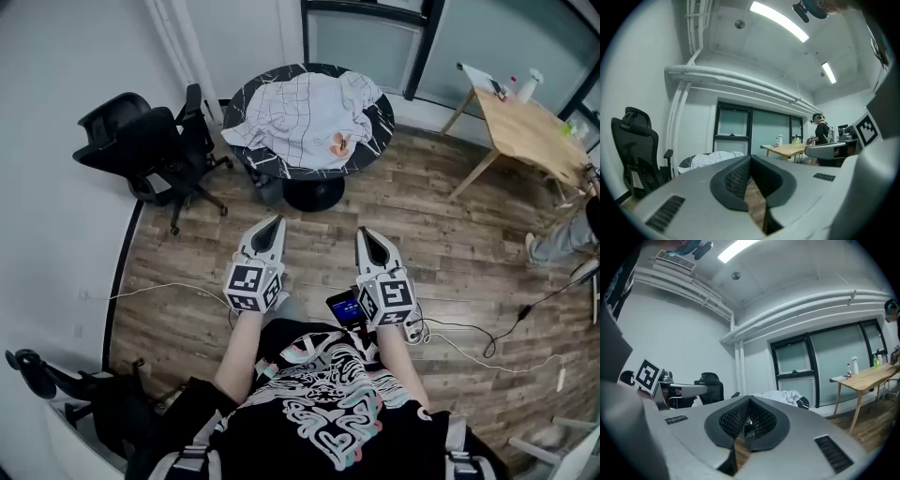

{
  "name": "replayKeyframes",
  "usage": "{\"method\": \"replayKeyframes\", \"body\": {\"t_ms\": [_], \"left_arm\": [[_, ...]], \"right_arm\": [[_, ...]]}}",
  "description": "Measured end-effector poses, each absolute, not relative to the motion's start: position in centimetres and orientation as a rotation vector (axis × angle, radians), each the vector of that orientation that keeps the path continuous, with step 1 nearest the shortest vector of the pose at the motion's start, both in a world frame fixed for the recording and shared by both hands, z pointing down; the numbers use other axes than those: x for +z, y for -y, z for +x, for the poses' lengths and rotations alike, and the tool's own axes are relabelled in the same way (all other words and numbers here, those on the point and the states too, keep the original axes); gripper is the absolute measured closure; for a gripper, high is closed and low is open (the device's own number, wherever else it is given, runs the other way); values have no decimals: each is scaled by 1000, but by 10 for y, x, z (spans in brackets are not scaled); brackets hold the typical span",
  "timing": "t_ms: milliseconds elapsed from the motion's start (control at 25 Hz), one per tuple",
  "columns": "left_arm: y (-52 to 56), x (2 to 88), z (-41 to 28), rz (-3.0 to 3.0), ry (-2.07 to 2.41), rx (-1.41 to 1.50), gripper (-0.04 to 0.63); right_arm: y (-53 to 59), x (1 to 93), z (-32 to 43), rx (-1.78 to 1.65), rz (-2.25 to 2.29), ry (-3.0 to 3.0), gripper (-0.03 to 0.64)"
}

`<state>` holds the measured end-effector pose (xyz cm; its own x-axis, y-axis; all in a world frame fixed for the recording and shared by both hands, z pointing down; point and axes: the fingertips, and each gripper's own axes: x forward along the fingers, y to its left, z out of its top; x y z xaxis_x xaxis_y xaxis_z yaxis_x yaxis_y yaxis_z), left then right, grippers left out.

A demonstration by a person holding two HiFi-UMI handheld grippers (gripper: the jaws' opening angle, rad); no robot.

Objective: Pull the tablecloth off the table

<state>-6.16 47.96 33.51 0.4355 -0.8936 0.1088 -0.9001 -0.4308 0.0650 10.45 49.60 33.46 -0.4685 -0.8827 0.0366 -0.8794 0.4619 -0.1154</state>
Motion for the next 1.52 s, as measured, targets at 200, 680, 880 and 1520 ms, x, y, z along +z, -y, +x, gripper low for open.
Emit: {"method": "replayKeyframes", "body": {"t_ms": [200, 680, 880, 1520], "left_arm": [[-475, 334, -55, 2570, 1483, 29, 571], [-416, 345, -64, 2550, 1536, 98, 571], [-361, 348, -76, 2569, 1575, 140, 571], [-150, 352, -114, 2597, 1494, 188, 571]], "right_arm": [[-488, 335, 114, -193, -1627, -2641, 603], [-432, 346, 106, -206, -1606, -2686, 603], [-380, 351, 103, -195, -1638, -2690, 603], [-178, 361, 67, -278, -1772, -2658, 603]]}}
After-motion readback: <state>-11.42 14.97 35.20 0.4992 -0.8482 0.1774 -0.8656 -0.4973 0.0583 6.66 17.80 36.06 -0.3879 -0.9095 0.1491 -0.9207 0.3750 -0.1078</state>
